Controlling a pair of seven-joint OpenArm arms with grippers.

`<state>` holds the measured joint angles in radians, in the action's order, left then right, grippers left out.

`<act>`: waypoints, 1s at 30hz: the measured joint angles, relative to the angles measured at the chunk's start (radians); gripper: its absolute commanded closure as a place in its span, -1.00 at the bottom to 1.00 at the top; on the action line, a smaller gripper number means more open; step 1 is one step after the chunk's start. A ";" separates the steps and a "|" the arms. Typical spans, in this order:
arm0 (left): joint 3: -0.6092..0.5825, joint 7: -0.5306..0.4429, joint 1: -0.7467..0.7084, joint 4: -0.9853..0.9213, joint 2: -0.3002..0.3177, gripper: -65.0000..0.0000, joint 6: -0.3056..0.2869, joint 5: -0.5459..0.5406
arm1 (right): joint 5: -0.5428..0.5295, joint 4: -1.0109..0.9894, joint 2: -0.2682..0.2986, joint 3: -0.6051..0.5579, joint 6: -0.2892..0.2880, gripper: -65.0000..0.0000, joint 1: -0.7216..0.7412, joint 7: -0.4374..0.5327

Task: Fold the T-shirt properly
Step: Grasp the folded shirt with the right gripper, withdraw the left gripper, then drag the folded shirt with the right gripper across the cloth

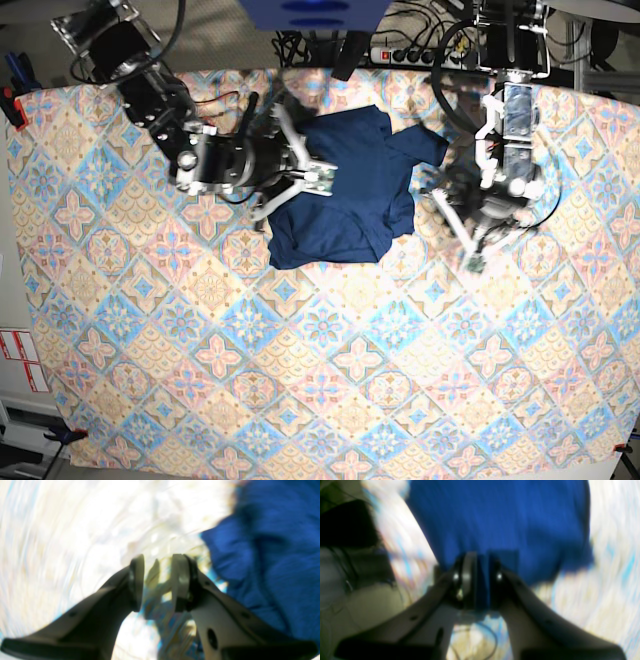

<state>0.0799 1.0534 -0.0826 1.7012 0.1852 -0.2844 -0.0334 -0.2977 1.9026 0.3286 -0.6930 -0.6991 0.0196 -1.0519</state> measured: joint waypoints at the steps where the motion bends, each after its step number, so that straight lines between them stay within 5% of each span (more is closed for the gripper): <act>1: 0.085 0.006 -0.025 0.030 -0.023 0.47 0.002 -0.032 | 0.003 0.000 -0.021 -0.019 0.003 0.75 0.009 -0.001; 7: 0.385 0.009 -0.148 0.175 -0.110 0.47 0.000 -0.233 | -0.003 -0.122 -0.130 -0.079 0.002 0.75 0.081 0.008; 15: 0.579 0.014 -0.245 0.183 -0.108 0.47 0.004 -0.480 | 0.135 -0.401 -0.306 -0.074 0.003 0.75 0.122 0.058; 21: 0.616 0.016 -0.258 0.183 -0.107 0.47 0.003 -0.550 | 0.261 -0.631 -0.399 -0.072 0.004 0.75 0.119 0.101; 30: 0.616 0.013 -0.256 0.183 -0.108 0.47 0.000 -0.551 | 0.204 -0.914 -0.431 0.052 -0.036 0.75 0.142 0.378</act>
<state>0.6960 1.0660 -0.3386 1.8843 0.0776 -0.2844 -0.5842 -0.0940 0.9882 -0.1020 -0.6411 -0.7353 0.1612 -0.6743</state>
